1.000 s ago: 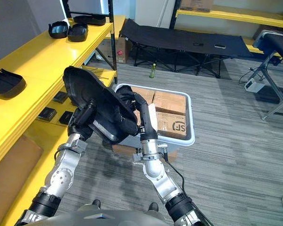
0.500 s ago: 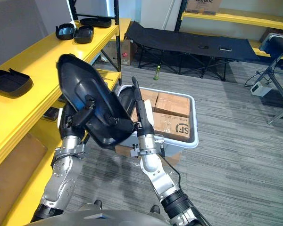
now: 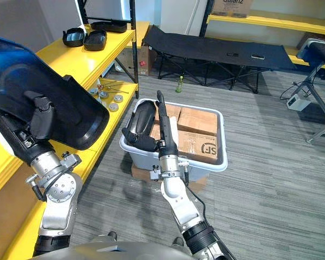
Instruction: Walk over and take three plastic housings, then place them on the shelf
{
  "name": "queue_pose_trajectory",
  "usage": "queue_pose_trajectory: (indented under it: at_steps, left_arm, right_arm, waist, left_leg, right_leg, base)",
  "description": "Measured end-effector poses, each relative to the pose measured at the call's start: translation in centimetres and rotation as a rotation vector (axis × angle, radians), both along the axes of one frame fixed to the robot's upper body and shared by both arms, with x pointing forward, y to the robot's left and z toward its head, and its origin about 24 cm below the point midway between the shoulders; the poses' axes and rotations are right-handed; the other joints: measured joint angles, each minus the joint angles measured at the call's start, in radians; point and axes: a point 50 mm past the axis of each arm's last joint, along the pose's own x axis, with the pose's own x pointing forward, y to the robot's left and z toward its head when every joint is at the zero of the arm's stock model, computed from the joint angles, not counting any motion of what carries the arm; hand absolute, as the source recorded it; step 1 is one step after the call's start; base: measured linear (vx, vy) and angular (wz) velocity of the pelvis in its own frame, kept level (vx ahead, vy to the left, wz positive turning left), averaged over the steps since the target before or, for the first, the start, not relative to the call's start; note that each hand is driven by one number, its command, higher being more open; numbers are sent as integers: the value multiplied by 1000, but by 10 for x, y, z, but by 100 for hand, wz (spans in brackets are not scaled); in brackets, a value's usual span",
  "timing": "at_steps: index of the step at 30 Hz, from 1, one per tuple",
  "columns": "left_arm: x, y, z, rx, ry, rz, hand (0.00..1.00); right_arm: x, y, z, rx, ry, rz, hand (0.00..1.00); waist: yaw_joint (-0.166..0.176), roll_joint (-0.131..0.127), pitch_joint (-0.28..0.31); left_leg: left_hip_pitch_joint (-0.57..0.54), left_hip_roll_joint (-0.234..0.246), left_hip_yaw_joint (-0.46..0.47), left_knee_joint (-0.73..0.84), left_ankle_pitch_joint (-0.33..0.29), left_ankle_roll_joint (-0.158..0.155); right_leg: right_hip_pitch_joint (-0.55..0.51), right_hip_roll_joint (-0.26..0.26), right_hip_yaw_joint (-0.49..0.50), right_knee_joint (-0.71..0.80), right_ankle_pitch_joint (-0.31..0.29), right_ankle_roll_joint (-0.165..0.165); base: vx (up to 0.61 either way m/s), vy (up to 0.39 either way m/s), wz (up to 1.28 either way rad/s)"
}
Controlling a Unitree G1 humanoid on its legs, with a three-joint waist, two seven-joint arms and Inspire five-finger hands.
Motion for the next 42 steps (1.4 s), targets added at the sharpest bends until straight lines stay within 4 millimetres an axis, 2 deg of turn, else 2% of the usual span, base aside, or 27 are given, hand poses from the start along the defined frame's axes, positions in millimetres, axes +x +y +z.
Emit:
queue_pose_trajectory:
  at_steps: [6, 12, 17, 29, 36, 42]
  left_arm:
    - [6, -6, 14, 67, -73, -38, 0]
    - [7, -23, 34, 188, -151, -206, 0]
    - [7, -37, 38, 297, -148, -340, 0]
    - [0, -45, 49, 540, -169, -455, 0]
    - [-4, -48, 44, 729, -137, -420, 0]
    - [-7, -46, 37, 753, -97, -409, 0]
  right_arm:
    - [0, 5, -2, 86, 62, 167, 100]
    - [-1, 10, -2, 202, 104, 369, 100]
    - [-3, 13, 2, 202, 91, 445, 100]
    - [-1, 6, 16, 198, 38, 446, 100]
    - [-2, 2, 20, 159, 28, 467, 100]
    - [-2, 3, 20, 156, 27, 478, 100]
  waist:
    - [-12, 0, 0]
    - [-25, 1, -4]
    - [-27, 10, -14]
    - [-26, 12, -16]
    - [-26, 12, -16]
    - [-24, 12, -16]
  left_leg:
    - [1, 0, 2, -2, 0, 0]
    - [1, 1, 2, -8, -1, 4]
    - [2, 1, 3, -14, 4, -1]
    - [2, 1, 4, -14, 2, 2]
    - [0, 1, 3, -14, 0, 6]
    - [-2, 1, 1, -14, 0, 6]
  right_leg:
    - [-1, 0, 0, -2, -5, -8]
    - [-3, 0, 0, -5, -5, -8]
    - [-6, 0, 0, 0, 0, 0]
    - [-6, 0, 1, -1, -1, -1]
    - [-7, 0, 1, -5, -6, -6]
    - [-7, 0, 0, -5, -5, -6]
  base:
    - [-11, 5, 0]
    - [-12, 4, 0]
    - [0, 0, 0]
    - [0, 0, 0]
    - [0, 0, 0]
    - [0, 0, 0]
